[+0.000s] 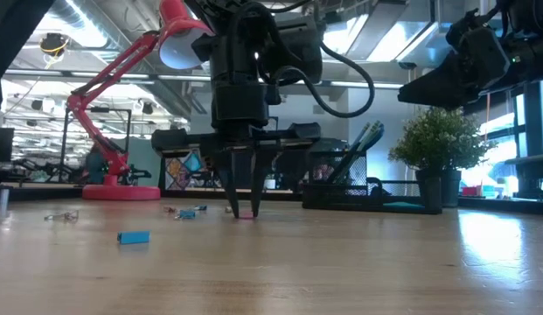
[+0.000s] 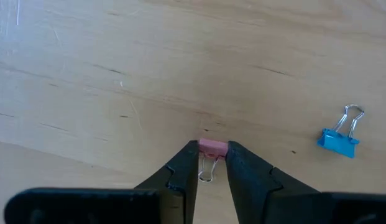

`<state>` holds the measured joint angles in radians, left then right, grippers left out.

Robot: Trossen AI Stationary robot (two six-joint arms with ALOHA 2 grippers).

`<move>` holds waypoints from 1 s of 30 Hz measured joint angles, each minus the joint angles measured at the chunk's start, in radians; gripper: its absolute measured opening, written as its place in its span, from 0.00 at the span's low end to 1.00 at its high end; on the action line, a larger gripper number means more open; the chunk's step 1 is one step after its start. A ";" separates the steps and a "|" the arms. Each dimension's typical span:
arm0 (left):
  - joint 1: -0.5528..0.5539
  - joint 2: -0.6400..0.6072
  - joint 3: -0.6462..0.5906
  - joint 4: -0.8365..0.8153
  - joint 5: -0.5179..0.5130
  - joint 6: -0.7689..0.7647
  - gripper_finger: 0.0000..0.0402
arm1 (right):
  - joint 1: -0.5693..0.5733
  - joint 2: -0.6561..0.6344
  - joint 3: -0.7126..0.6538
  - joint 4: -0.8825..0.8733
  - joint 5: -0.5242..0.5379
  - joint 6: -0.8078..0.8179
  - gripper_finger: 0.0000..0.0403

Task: Pick and place office supplies into organizer
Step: Put the pink binder clip into the black desk organizer

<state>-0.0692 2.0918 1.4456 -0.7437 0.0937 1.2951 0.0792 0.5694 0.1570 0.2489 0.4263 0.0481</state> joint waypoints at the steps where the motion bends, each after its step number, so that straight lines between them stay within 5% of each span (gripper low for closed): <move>1: 0.000 0.000 0.000 0.000 0.000 0.001 0.19 | 0.000 0.000 0.000 -0.001 0.000 0.000 0.40; 30: 0.011 -0.036 -0.002 -0.009 -0.028 -0.043 0.10 | 0.000 0.000 0.000 -0.001 0.000 -0.003 0.40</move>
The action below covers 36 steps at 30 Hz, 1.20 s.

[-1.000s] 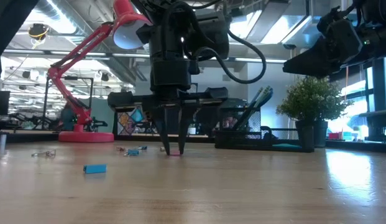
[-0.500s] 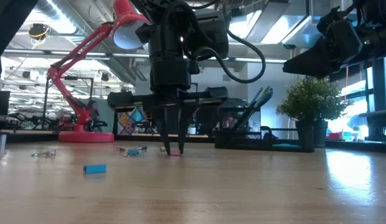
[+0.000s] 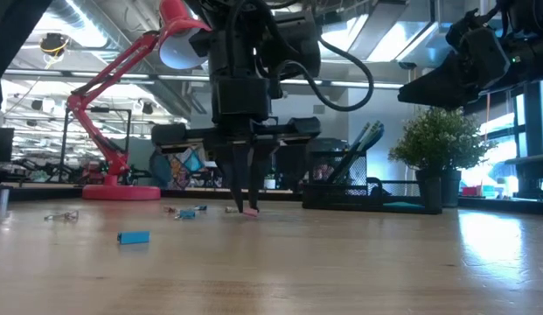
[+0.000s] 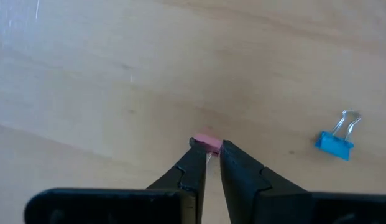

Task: Pick and place office supplies into organizer
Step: Put the pink binder clip into the black desk organizer

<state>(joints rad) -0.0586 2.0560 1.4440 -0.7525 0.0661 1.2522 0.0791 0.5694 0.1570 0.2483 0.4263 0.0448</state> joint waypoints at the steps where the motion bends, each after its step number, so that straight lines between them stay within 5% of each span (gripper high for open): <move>1: 0.000 0.000 0.000 0.000 -0.013 0.000 0.09 | 0.000 0.000 0.000 0.000 0.000 0.000 0.40; 9: 0.001 -0.002 0.001 -0.002 -0.029 0.000 0.01 | 0.000 0.000 0.000 0.000 0.000 0.000 0.40; 21: 0.001 -0.003 0.002 -0.002 -0.020 0.005 0.01 | 0.000 0.000 0.000 0.000 0.000 0.000 0.40; 36: 0.000 -0.004 0.002 0.001 -0.023 0.010 0.12 | 0.000 0.000 0.000 0.000 0.000 0.000 0.40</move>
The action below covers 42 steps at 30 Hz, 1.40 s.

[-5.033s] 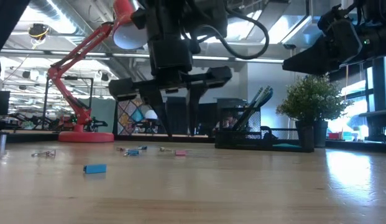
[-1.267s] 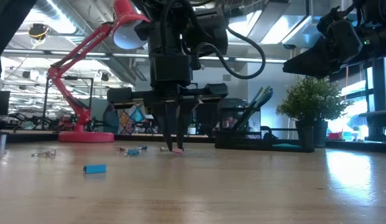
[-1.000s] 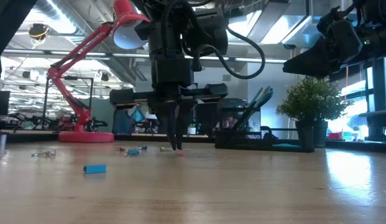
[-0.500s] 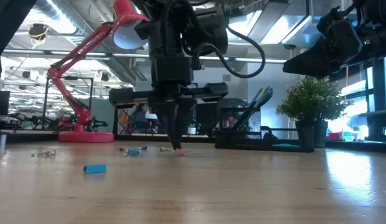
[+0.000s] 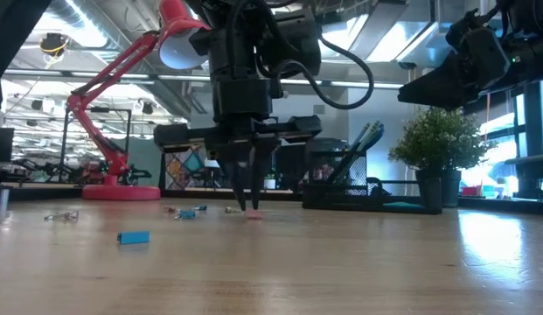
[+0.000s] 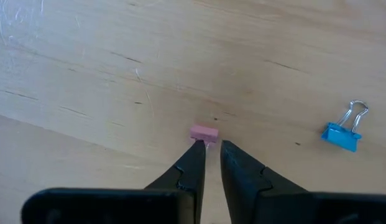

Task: Pick and place office supplies into organizer
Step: Put the pink binder clip into the black desk organizer

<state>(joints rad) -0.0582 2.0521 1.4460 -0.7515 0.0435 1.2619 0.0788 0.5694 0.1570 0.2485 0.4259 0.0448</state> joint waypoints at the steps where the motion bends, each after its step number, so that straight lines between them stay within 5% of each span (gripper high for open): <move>1: 0.000 0.000 0.000 0.001 0.000 0.000 0.12 | 0.000 0.000 0.000 0.000 0.000 0.000 0.40; 27: -0.025 0.025 0.002 0.045 0.002 0.106 0.28 | 0.000 0.005 0.000 -0.024 0.000 0.009 0.40; 42: -0.002 0.036 0.004 0.019 0.006 -0.053 0.28 | 0.000 0.011 0.000 -0.037 0.000 0.029 0.40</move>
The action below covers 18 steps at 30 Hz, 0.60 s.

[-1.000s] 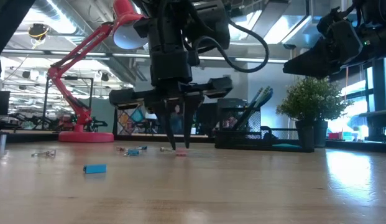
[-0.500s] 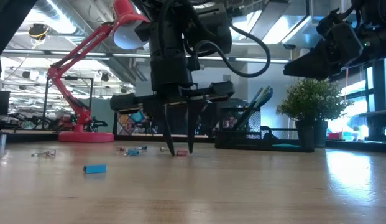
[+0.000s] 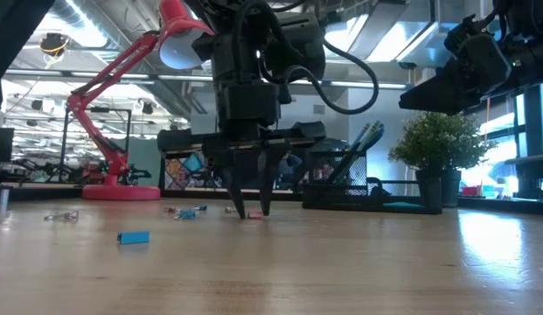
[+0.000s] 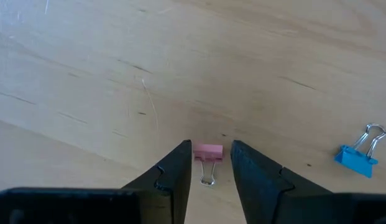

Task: Pick and place office supplies into organizer
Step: Put the pink binder clip into the black desk organizer

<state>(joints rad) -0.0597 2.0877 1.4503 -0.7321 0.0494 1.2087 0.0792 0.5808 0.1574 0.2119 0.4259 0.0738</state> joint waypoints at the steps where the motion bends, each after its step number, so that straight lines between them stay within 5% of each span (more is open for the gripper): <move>1: -0.004 0.004 0.001 -0.002 0.002 0.000 0.27 | 0.000 0.000 0.000 0.000 0.000 0.000 0.40; 18: 0.019 0.024 -0.002 -0.005 0.074 0.024 0.16 | 0.000 0.000 0.000 0.000 0.000 -0.002 0.40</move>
<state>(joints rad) -0.0402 2.1113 1.4483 -0.7368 0.1235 1.2327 0.0788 0.5808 0.1574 0.2123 0.4259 0.0723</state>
